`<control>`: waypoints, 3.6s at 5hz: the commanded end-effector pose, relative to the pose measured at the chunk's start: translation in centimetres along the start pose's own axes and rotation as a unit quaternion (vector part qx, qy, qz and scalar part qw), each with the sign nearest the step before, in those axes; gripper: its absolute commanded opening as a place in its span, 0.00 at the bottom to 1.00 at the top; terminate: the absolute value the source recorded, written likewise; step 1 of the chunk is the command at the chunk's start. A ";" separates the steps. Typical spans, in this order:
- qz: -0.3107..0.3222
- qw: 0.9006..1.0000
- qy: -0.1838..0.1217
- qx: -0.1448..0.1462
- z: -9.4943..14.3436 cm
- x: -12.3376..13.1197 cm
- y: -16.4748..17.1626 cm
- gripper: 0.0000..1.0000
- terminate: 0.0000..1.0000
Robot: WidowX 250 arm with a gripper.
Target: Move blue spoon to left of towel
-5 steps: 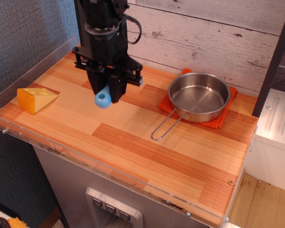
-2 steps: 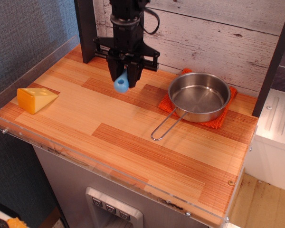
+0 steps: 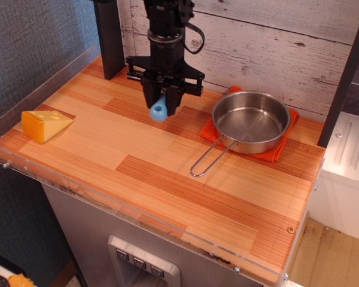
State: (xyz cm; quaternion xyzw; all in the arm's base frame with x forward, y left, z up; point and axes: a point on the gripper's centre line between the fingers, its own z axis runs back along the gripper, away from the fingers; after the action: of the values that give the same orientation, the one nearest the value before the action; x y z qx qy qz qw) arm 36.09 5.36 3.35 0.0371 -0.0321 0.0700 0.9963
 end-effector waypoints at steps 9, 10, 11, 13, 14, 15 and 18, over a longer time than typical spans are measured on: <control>-0.081 0.994 -0.039 -0.059 8.1 -7.4 -2.3 1.00 0.00; -0.092 0.994 -0.017 -0.057 6.9 -8.3 -2.7 1.00 0.00; -0.104 0.993 -0.007 -0.057 6.3 -8.2 -2.6 1.00 0.00; -0.104 0.993 -0.007 -0.057 6.3 -8.2 -2.6 1.00 0.00; -0.104 0.993 -0.007 -0.057 6.3 -8.2 -2.6 1.00 0.00; -0.104 0.993 -0.007 -0.057 6.3 -8.2 -2.6 1.00 0.00; -0.104 0.993 -0.007 -0.057 6.3 -8.2 -2.6 1.00 0.00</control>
State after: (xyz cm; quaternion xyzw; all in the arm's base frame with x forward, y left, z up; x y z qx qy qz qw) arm 27.79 0.77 7.45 -0.0173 -0.0179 -0.0375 0.9990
